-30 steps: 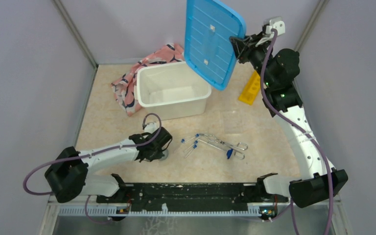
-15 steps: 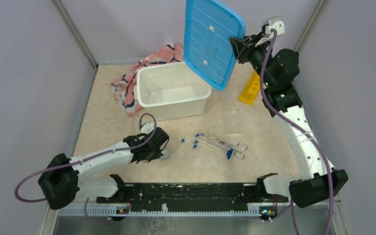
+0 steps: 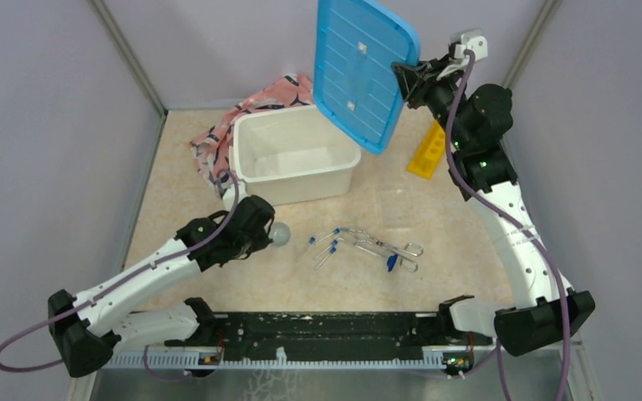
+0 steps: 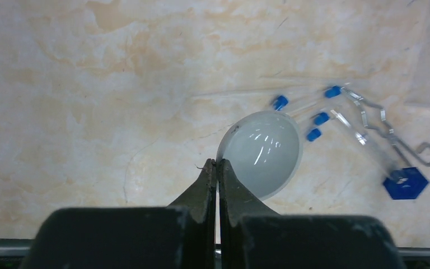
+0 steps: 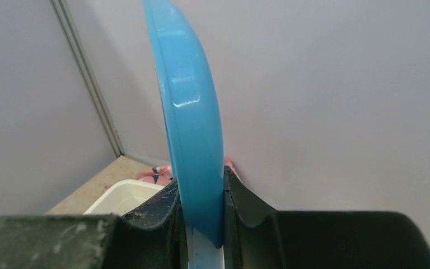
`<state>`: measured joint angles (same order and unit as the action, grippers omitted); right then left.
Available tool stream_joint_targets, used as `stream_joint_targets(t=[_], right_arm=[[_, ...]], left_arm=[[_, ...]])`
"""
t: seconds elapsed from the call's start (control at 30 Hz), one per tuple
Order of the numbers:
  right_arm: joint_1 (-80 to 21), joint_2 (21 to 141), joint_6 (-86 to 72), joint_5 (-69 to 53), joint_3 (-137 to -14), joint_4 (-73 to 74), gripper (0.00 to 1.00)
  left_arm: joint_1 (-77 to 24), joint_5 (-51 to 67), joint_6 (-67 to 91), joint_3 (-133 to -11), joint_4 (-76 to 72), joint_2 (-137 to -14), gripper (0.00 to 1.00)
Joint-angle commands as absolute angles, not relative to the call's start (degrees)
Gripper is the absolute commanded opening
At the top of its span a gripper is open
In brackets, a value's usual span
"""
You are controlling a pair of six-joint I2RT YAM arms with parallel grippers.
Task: Organize the chemistry lab equipment
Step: Pick up the chemistry item at the center of the board, then place the chemistry item in the storage box.
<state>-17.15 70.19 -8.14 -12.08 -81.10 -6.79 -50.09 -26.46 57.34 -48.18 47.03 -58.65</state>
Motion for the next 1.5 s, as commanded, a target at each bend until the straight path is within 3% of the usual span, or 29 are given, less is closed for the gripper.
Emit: stream_joint_targets(t=[0.0,0.23,0.57,0.93,1.47], right_arm=[[-17.87,67.57,-8.88,-11.69,-84.17,-11.25,0.0],[-17.82,69.01,-8.69,-11.13,-87.24,-10.25,0.0],[-17.75,70.9,-7.66,-9.18,-90.7,-9.16,0.0],[-17.76,72.57,-8.86,-3.22,-89.03,-12.52,0.0],[-17.46,74.27,-9.05,-1.68,-85.03,-14.53,0.0]], left_arm=[[-50.27,-31.8,55.38,-56.8,48.56,-58.37,0.0],[-49.2,-39.31,43.14,-74.99,43.8,-70.06,0.0],[-39.22,-29.33,31.11,-96.62,38.42,-87.2,0.0],[-21.14,-3.72,30.75,-101.71,37.01,-102.21,0.0],[-18.47,9.35,25.38,-114.83,45.98,-123.55,0.0]])
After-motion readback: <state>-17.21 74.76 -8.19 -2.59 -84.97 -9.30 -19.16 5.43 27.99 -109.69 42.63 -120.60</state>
